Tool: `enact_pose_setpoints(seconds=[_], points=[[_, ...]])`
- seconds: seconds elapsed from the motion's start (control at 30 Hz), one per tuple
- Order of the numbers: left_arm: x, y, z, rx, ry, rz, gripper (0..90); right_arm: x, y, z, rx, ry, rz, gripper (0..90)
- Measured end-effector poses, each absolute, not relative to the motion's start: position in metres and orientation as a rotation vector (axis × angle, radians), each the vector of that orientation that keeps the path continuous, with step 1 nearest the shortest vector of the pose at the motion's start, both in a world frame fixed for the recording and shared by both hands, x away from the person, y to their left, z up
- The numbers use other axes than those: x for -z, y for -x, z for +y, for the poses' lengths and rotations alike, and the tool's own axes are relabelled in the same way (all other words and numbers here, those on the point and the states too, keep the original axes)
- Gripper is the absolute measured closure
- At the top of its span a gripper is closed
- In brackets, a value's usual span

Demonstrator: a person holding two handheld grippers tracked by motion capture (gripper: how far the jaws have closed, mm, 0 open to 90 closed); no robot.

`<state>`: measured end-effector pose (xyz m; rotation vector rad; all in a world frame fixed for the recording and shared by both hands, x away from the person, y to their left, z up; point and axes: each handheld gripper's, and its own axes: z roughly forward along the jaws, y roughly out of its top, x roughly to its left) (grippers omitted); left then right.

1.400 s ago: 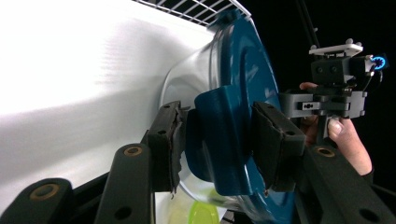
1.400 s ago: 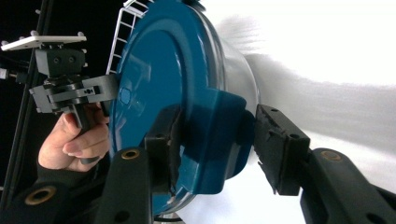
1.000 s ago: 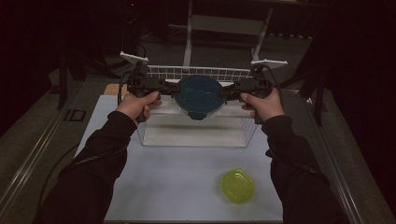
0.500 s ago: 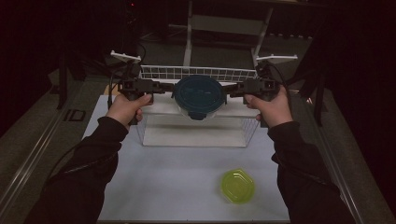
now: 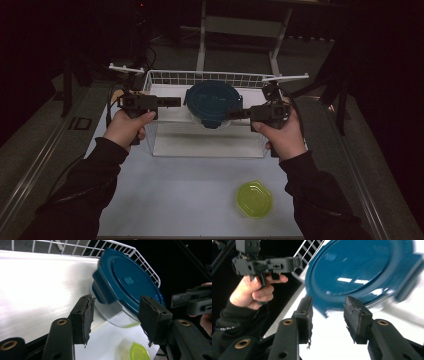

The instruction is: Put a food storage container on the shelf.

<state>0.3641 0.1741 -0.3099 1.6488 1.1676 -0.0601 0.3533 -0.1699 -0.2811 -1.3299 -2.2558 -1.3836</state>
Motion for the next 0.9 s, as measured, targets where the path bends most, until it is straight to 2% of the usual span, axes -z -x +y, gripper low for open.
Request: enact_pose_setpoints(seconds=[0.17,0.37,0.47,0.53,0.67,0.9], points=[[0.316,-0.346,0.168,-0.016,-1.732,1.121,44.2,0.289,-0.343,-0.159,1.355,1.280,-2.293,73.2],[0.324,-0.328,0.171,-0.070,-1.722,1.084,40.7,0.298,-0.338,-0.151,1.335,1.272,-2.332,89.5],[0.330,-0.319,0.171,-0.070,-1.727,1.048,37.8,0.302,-0.338,-0.147,1.325,1.270,-2.337,89.8],[0.335,-0.314,0.170,-0.051,-1.740,1.000,30.3,0.305,-0.339,-0.143,1.332,1.277,-2.335,89.8],[0.346,-0.304,0.168,-0.079,-1.762,0.967,28.7,0.306,-0.340,-0.140,1.336,1.288,-2.341,89.8],[0.370,-0.288,0.160,-0.163,-1.804,0.937,8.1,0.310,-0.341,-0.131,1.321,1.286,-2.345,89.9]])
